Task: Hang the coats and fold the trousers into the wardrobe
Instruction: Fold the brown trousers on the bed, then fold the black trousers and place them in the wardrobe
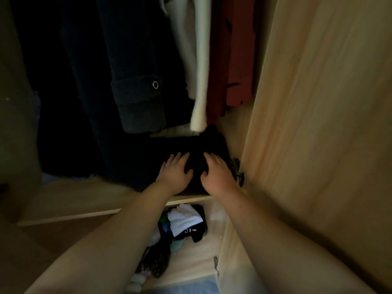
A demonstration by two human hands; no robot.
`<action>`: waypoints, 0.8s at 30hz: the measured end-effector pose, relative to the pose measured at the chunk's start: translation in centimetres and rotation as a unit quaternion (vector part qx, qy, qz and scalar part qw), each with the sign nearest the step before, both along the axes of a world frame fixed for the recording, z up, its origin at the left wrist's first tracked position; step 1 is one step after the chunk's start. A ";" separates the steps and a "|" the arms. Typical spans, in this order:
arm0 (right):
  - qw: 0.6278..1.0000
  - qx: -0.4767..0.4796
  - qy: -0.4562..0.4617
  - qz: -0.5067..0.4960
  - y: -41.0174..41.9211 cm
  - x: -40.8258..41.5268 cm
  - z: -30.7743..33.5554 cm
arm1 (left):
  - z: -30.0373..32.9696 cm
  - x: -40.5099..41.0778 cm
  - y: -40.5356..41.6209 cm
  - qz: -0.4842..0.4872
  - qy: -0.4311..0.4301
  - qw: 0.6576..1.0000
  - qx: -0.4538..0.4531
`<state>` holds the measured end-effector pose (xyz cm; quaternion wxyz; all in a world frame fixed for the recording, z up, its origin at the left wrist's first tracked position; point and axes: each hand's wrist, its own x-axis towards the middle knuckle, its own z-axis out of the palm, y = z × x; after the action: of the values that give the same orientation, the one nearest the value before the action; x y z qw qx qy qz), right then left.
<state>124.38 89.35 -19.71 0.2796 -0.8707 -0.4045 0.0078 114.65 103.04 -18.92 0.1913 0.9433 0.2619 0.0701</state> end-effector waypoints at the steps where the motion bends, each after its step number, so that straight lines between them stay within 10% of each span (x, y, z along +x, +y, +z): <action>1: 1.000 -0.002 0.001 -0.002 -0.7 -0.6 0.1 | 0.3 -0.8 -0.6 0.004 -0.008 1.000 -0.013; 24: 0.954 -0.078 -0.051 -0.285 -30.9 -34.2 -1.0 | -0.5 -26.4 -24.3 -0.231 -0.040 0.969 0.073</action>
<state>90.18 58.49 -20.68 0.1804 -0.9681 -0.1516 -0.0853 88.21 78.70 -19.47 0.1432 0.9861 0.0234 0.0806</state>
